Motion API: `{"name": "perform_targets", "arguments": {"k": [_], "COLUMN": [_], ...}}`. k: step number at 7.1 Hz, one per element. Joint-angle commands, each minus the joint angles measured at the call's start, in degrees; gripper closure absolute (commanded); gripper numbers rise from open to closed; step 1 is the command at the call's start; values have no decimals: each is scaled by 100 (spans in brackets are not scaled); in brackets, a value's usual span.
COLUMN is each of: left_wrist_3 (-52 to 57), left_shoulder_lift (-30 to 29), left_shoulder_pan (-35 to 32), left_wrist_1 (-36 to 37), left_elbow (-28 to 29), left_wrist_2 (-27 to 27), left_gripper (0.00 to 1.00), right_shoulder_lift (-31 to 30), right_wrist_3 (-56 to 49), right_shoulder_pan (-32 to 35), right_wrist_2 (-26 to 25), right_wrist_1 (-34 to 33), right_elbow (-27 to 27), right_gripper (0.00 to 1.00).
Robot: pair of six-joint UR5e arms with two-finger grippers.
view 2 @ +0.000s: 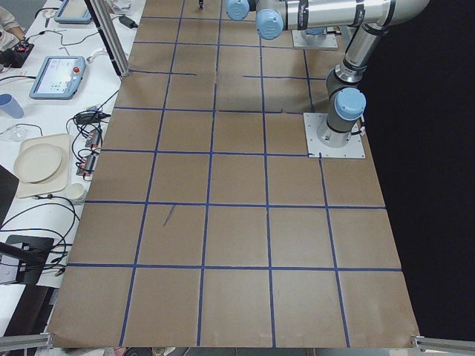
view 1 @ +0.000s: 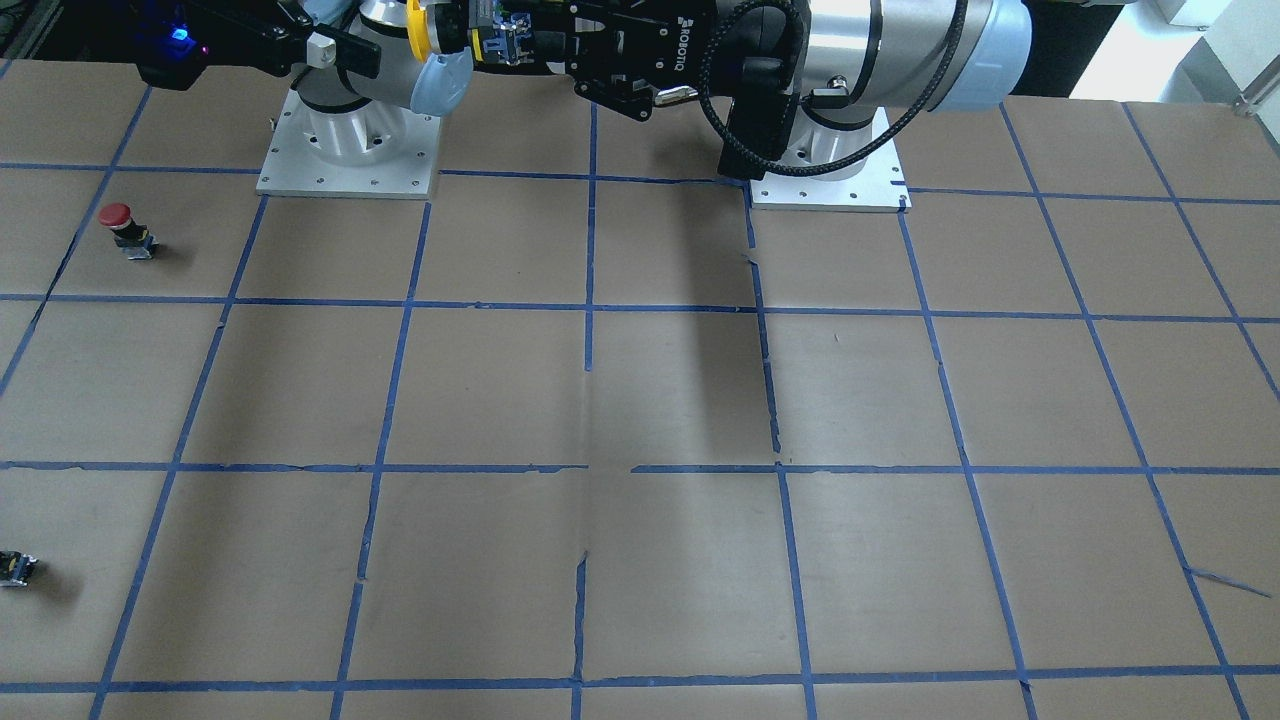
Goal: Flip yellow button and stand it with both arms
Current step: 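Bring the open right gripper down around the yellow cap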
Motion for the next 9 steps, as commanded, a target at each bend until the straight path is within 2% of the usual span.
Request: {"name": "perform_targets", "arguments": {"k": [1, 3, 9], "left_wrist_3": [-3, -3, -12], "left_shoulder_lift": [3, 12, 29], "left_shoulder_pan": [0, 0, 0], "left_wrist_1": [0, 0, 0], "left_elbow": [10, 27, 62], "left_wrist_2": [-7, 2, -59], "left_gripper": [78, 78, 78], "right_shoulder_lift": [-63, 7, 86], "right_wrist_3": [252, 270, 437], "right_shoulder_pan": [35, 44, 325], "right_wrist_2": [71, 343, 344], "right_wrist_1": [-32, -76, -234], "right_elbow": [-2, 15, 15], "right_gripper": [0, 0, 0]}}
